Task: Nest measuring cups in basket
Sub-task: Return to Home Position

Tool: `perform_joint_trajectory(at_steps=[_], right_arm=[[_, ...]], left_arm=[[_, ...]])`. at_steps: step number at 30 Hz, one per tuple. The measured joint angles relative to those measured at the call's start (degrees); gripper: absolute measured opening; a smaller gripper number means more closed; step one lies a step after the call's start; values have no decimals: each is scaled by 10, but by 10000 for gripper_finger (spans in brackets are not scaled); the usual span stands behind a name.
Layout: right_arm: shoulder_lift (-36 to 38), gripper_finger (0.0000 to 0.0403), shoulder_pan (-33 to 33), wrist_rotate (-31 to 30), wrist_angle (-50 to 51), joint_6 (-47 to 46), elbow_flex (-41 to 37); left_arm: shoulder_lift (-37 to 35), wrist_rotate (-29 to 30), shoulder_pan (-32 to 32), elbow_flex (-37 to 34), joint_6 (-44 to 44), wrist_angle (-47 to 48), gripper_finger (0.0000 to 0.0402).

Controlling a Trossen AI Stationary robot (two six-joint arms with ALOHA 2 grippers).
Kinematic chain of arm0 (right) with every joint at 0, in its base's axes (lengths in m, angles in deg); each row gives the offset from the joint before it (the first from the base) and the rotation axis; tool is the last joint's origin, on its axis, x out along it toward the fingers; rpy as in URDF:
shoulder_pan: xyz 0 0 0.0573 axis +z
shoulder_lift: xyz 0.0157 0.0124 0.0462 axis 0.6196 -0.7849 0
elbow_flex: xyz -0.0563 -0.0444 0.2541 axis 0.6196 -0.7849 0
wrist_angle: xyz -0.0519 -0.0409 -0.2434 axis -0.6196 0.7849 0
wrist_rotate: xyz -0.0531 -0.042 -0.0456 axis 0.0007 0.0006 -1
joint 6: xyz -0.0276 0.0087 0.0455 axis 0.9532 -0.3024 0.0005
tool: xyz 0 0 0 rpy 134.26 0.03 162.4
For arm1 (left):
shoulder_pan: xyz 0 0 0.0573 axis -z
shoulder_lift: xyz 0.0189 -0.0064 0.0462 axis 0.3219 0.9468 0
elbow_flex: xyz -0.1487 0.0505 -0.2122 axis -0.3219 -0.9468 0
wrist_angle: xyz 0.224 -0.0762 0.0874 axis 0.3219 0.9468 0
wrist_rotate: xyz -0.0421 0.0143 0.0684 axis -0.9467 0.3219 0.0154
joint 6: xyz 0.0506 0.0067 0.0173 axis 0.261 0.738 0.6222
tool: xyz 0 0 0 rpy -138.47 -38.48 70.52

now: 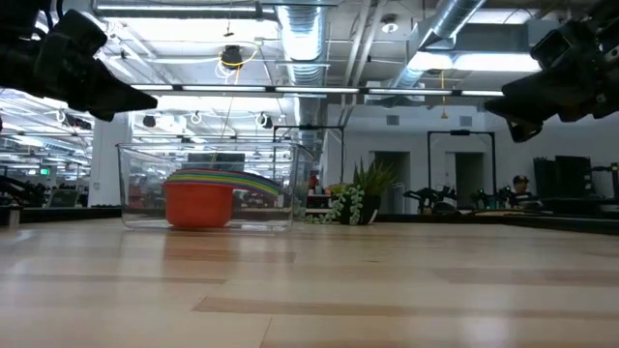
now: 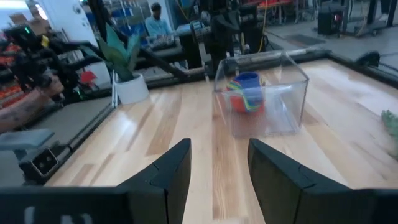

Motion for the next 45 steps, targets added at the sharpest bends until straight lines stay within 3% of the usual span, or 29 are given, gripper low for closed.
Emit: perform_joint_trajectory(at_steps=[8,17,22,34,39,45], right_arm=[[116,180,0,-3,134,5,26],[115,183,1,-10,72,24,1],[113,182,1,-9,74,34,1],[111,183,1,-7,76,10,1],[111,181,1,-7,76,10,0],[111,181,1,-7,76,10,0]], left_arm=[[0,-1,0,50,25,35,0],[0,4,0,53,32,34,0],[0,34,0,52,26,32,0],[0,35,0,52,-4,34,0],[0,34,0,52,-88,85,0],[0,76,0,52,-141,109,0]])
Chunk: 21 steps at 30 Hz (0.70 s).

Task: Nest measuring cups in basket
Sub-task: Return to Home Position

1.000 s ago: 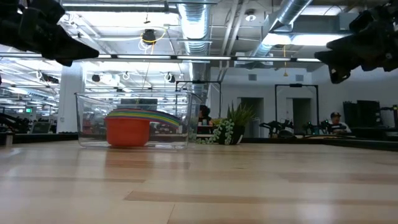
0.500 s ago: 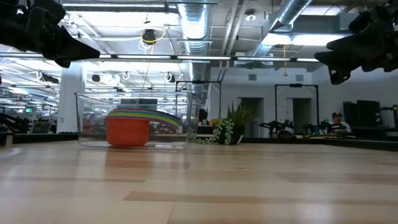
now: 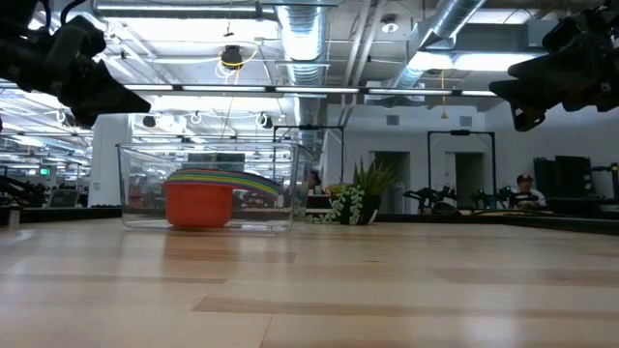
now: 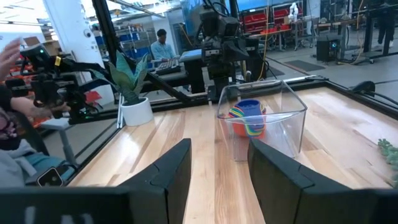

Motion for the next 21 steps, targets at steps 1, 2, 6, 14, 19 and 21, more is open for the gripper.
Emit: perform_joint_trajectory(at_steps=[1,2,6,14,19,21], right_arm=[[0,182,0,0,0,0,0],[0,182,0,0,0,0,0],[0,183,0,0,0,0,0],[0,180,0,0,0,-1,0],[0,183,0,0,0,-1,0],[0,183,0,0,0,-1,0]], left_arm=[[0,0,0,0,-1,-2,0],[0,0,0,0,-1,-3,0],[0,-38,0,0,30,-7,0],[-1,-128,16,-49,77,-150,0],[0,-132,27,-102,119,-279,0],[1,-133,27,-108,145,-303,0]])
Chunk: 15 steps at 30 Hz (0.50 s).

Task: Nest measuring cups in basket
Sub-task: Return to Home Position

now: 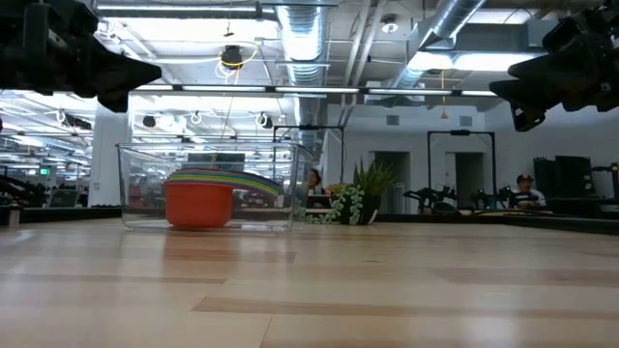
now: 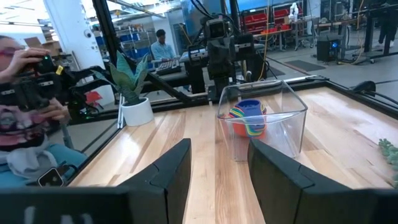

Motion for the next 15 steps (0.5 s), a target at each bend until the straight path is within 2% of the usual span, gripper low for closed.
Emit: perform_joint_trajectory(at_steps=[5,15], right_arm=[[0,180,0,0,0,0,0],[0,183,0,0,0,0,0]], left_arm=[[0,-1,0,0,47,1,0],[0,-1,0,-1,29,0,0]])
